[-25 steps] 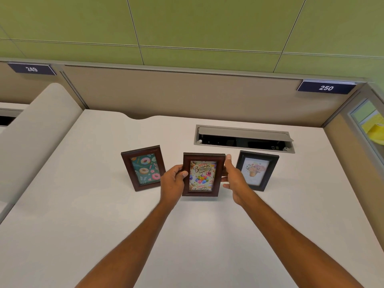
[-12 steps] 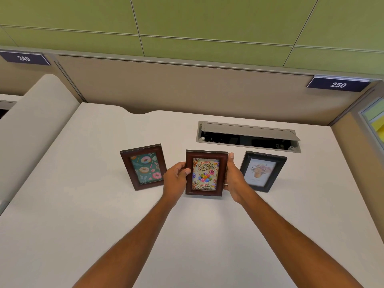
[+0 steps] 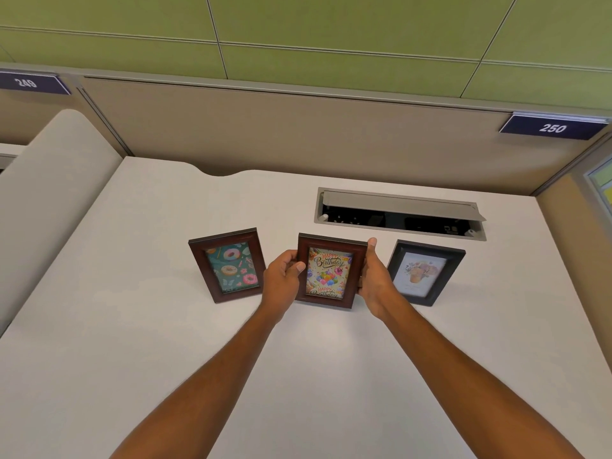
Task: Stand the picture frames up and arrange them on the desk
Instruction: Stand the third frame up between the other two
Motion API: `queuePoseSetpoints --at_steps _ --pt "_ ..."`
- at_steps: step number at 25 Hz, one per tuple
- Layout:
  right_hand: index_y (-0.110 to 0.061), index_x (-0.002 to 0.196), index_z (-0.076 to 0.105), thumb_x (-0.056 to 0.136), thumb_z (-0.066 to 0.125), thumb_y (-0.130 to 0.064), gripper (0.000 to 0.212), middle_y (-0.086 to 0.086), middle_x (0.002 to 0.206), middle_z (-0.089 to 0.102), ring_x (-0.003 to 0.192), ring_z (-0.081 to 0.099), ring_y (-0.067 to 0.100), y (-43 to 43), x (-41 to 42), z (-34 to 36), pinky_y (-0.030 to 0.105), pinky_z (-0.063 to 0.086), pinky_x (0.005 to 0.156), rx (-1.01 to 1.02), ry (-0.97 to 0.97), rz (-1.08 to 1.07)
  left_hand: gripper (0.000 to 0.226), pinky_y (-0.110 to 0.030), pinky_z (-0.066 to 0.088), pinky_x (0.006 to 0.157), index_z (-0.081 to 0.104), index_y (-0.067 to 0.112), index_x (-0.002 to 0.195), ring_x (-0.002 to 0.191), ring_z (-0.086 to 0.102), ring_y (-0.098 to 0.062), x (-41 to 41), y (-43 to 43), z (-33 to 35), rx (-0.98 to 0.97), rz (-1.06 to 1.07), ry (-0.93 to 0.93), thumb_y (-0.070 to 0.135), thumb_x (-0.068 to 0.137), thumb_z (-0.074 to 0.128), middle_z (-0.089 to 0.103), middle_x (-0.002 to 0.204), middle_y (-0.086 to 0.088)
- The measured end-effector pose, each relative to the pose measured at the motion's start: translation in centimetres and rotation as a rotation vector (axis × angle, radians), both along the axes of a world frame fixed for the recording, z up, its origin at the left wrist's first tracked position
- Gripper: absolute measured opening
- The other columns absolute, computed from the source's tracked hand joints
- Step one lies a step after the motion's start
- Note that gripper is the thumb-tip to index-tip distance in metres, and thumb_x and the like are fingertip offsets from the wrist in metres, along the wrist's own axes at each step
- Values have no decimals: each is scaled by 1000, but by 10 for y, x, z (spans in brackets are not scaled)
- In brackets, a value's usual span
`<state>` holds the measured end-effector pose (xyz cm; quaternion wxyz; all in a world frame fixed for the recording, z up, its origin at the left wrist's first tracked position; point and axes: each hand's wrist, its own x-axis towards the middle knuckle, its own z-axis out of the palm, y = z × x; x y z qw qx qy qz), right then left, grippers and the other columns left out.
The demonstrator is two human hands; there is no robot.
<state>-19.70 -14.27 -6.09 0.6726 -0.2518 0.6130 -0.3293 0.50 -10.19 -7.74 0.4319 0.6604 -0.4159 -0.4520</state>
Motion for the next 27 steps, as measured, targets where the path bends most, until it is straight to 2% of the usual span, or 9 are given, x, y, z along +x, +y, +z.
queuePoseSetpoints --at_steps 5,7,10,13,19,24,27 --pt "-29 132 69 100 29 -77 71 3 129 74 122 68 26 -5 6 1 51 47 114 -30 -7 -53 26 -46 61 100 70 9 125 120 72 -30 1 -8 3 -11 -1 31 2 109 51 79 120 -8" --pt "-24 139 65 102 29 -75 72 2 130 72 122 67 25 -8 6 1 50 47 114 -39 -3 -79 25 -39 62 96 69 9 125 117 72 -28 1 -11 2 -6 -9 42 3 110 50 78 118 -7" --pt "-29 122 70 103 31 -74 63 -5 118 77 110 72 17 -11 6 1 40 55 99 -58 -5 -98 23 -18 60 81 65 8 125 110 71 -19 0 -14 2 -4 -34 63 3 111 47 77 115 -6" --pt "-35 114 71 103 33 -73 55 -11 108 79 101 74 10 -11 6 -1 31 57 81 -70 -24 -129 24 -14 58 78 63 7 127 110 71 -15 -1 -20 4 -5 -60 82 3 112 45 77 122 -9" --pt "-34 117 74 102 37 -73 56 -9 110 84 98 80 11 -16 8 -4 32 60 82 -118 -35 -190 26 -9 54 77 62 4 128 97 71 5 2 -31 8 -17 -117 70 -2 110 43 76 113 -2" --pt "-31 125 73 101 39 -74 59 -7 115 82 102 79 13 -17 11 -6 33 61 84 -115 -19 -200 28 -8 53 78 62 4 128 101 69 -3 3 -32 5 -6 -113 56 -3 110 43 75 113 0" --pt "-36 118 75 100 39 -75 56 -12 107 84 96 81 11 -15 12 -9 28 61 76 -105 -11 -182 26 -7 53 76 62 4 128 99 70 -1 2 -28 0 11 -98 37 -2 110 43 75 115 -4"
